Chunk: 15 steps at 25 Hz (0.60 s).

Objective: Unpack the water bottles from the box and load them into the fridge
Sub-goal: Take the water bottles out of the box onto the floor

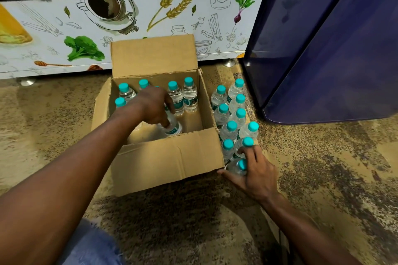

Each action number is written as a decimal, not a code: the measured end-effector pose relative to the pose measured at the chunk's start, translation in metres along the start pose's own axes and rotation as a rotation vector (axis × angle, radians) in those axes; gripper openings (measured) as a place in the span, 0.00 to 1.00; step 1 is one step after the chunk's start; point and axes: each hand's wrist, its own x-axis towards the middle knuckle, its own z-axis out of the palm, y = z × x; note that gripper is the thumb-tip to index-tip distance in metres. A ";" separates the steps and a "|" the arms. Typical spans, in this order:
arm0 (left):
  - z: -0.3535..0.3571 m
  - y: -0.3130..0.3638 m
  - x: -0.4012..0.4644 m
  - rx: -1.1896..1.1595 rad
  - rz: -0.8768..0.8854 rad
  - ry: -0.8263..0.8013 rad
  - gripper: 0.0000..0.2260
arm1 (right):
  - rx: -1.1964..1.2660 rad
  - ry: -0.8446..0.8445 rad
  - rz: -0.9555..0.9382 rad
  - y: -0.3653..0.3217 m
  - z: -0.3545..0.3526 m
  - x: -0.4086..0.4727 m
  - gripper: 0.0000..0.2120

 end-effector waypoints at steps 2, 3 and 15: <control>-0.006 0.001 -0.005 -0.148 0.008 0.063 0.18 | 0.047 0.100 0.011 -0.002 -0.011 0.008 0.35; -0.009 0.003 -0.008 -0.236 0.011 0.105 0.17 | 0.092 0.157 0.022 -0.005 -0.017 0.015 0.32; -0.032 0.042 -0.045 -0.576 0.375 0.609 0.18 | 0.522 -0.160 -0.193 -0.074 -0.086 0.145 0.37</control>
